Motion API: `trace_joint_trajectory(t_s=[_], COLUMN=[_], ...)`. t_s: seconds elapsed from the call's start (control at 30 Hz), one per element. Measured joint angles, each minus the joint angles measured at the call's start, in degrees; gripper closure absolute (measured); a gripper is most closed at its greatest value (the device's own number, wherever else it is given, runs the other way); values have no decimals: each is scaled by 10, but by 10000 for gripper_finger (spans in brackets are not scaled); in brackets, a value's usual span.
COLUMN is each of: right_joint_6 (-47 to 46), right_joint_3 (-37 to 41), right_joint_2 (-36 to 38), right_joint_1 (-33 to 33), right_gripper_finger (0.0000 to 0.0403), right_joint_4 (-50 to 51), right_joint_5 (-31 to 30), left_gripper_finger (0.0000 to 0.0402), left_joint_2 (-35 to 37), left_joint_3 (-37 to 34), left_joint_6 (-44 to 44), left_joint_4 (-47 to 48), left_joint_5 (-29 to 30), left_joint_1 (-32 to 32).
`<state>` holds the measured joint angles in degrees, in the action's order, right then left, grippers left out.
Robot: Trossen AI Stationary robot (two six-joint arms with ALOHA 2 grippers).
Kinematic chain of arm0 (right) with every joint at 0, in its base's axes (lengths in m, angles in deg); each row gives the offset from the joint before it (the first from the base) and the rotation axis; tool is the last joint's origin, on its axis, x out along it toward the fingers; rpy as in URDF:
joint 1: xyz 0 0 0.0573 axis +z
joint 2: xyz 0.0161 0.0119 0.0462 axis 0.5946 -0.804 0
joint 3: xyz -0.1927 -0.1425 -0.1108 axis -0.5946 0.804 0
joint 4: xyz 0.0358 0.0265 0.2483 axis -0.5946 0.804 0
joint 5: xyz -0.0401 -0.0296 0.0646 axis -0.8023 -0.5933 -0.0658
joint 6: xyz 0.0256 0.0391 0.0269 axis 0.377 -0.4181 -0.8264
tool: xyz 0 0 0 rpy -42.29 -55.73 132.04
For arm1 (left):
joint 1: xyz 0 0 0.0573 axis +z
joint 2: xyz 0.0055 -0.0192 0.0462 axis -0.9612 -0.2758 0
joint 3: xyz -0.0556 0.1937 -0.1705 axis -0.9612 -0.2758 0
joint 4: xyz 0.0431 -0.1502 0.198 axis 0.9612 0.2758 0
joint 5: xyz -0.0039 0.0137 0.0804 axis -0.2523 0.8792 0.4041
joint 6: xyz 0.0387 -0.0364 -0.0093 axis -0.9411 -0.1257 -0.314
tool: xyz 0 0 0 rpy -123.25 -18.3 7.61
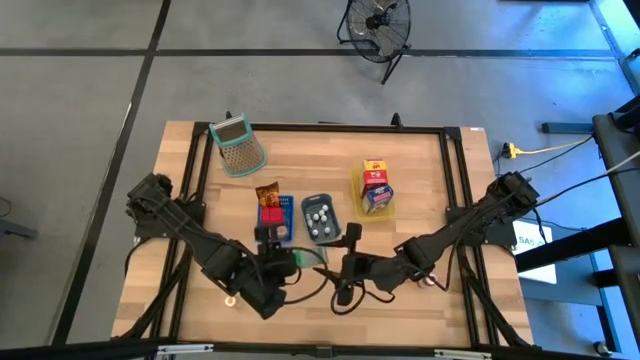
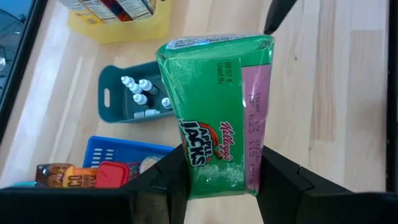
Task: Pick & Place Kitchen Items
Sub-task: Put the green cereal box into the yellow bin
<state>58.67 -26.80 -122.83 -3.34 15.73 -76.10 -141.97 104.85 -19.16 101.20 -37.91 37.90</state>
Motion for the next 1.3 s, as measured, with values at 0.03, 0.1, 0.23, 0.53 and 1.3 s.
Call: trace_joint_trajectory(t_s=[0.03,0.1,0.23,0.53,1.3], right_joint_6=[-2,-4,-22,-24,-66], right_joint_3=[0,0,0,0,0], right_joint_2=[0,0,0,0,0], right_joint_1=[0,0,-5,-22,-74], right_gripper_finger=[129,123,117,117,154], right_joint_4=[0,0,2,7,54], right_joint_5=[0,19,70,91,200], left_gripper_finger=[258,258,258,258,258], left_joint_2=[0,0,-5,-32,-42], left_joint_3=[0,0,0,0,0], left_joint_6=[1,5,-7,-45,-70], left_joint_4=[0,0,-3,-30,-31], left_joint_5=[0,0,0,-14,-8], left_joint_1=[-2,-4,-3,18,48])
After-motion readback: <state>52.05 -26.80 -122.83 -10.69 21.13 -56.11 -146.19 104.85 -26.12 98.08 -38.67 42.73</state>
